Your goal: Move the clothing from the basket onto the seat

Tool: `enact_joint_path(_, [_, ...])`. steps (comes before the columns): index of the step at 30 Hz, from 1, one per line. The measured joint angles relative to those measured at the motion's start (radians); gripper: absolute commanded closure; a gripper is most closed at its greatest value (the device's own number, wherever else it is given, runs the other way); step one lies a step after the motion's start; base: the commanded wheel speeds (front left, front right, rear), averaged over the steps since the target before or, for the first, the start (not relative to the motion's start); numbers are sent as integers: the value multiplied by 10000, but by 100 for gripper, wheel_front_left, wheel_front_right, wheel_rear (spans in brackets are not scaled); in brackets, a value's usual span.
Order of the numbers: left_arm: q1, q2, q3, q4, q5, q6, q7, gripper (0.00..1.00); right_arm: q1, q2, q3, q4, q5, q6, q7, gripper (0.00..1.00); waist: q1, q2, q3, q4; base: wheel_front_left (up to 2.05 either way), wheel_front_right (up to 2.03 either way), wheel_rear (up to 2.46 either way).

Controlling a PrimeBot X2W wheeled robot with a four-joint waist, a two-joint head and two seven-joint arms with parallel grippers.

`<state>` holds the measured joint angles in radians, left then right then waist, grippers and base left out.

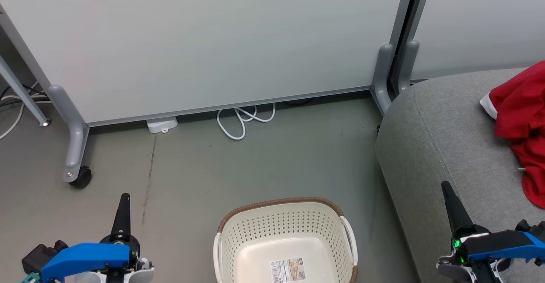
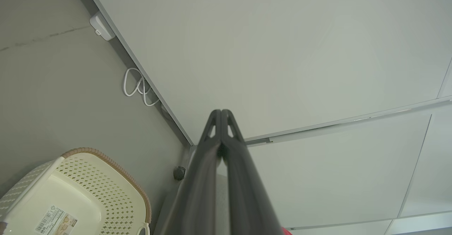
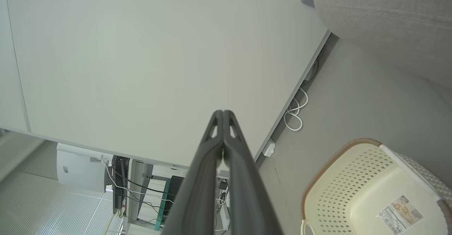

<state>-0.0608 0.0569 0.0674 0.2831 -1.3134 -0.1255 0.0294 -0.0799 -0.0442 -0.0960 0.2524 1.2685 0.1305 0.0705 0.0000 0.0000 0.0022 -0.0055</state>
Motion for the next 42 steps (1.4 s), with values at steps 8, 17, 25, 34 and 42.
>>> enact_joint_path(8, [-56, -8, 123, -69, -623, 0, 194, 100, -65, -6, -38, -12, 727, 0, 90, 100, 0, 0, 2, 10, 0, 0, 0])
enact_joint_path(17, [-177, -17, 198, -159, -1279, 0, 374, 100, -99, -10, -77, -23, 1473, 0, 176, 100, 0, 0, 4, 21, 0, 0, 0])
enact_joint_path(25, [-255, -35, 282, -234, -1885, 0, 545, 100, -180, -15, -107, -42, 2163, 0, 268, 100, 0, 0, 5, 33, 0, 0, 0])
enact_joint_path(34, [-338, -48, 397, -299, -2464, -2, 708, 100, -195, -21, -144, -54, 2819, 0, 353, 100, 0, 0, 7, 45, 0, 0, 0])
enact_joint_path(42, [-434, -56, 470, -366, -2978, -2, 848, 100, -209, -27, -176, -63, 3430, 0, 428, 100, 0, 0, 8, 55, 0, 0, 0])
